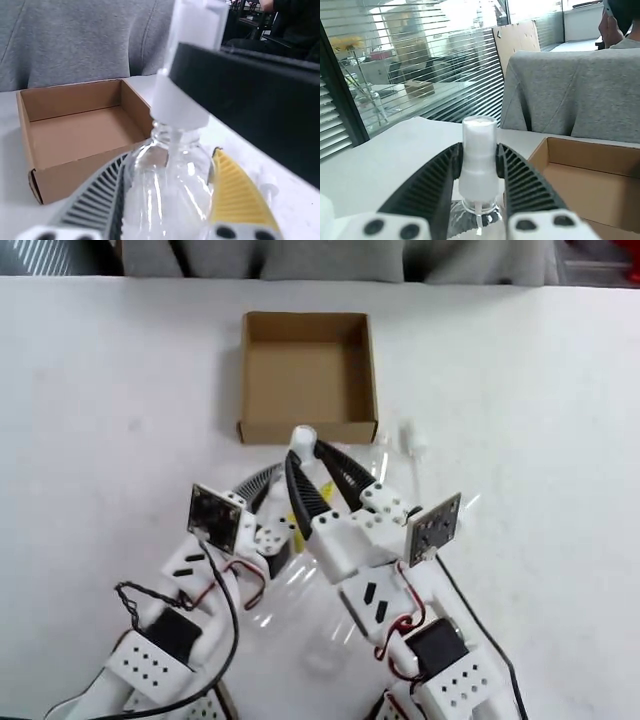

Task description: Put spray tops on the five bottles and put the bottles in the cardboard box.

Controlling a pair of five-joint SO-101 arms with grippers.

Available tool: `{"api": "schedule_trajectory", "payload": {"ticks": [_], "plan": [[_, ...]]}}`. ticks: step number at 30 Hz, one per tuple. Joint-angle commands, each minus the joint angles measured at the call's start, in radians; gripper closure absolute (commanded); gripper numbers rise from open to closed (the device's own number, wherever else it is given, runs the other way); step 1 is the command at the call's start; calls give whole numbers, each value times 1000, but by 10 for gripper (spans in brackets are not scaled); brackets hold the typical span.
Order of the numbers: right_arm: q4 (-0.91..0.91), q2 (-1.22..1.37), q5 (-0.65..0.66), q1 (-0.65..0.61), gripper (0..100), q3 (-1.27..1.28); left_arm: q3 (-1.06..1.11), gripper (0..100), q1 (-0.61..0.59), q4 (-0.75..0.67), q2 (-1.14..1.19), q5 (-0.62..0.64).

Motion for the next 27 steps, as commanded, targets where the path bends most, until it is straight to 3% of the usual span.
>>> {"api": "schedule_trajectory", "payload": {"ticks": [1,5,11,18,27], "plan": [[-18,7,-6,-12,981,-9,-18,977,-8,-31,-24,-5],[-12,7,-2,-12,974,-9,-18,977,-8,-28,-24,-6],[-8,7,-11,-12,808,-3,-17,977,-10,-28,-24,-8],[4,-2,-11,-13,812,-38,-17,977,-16,-29,-24,-8],[229,-2,-64,-7,811,-245,-17,977,-18,-29,-24,-11]]}}
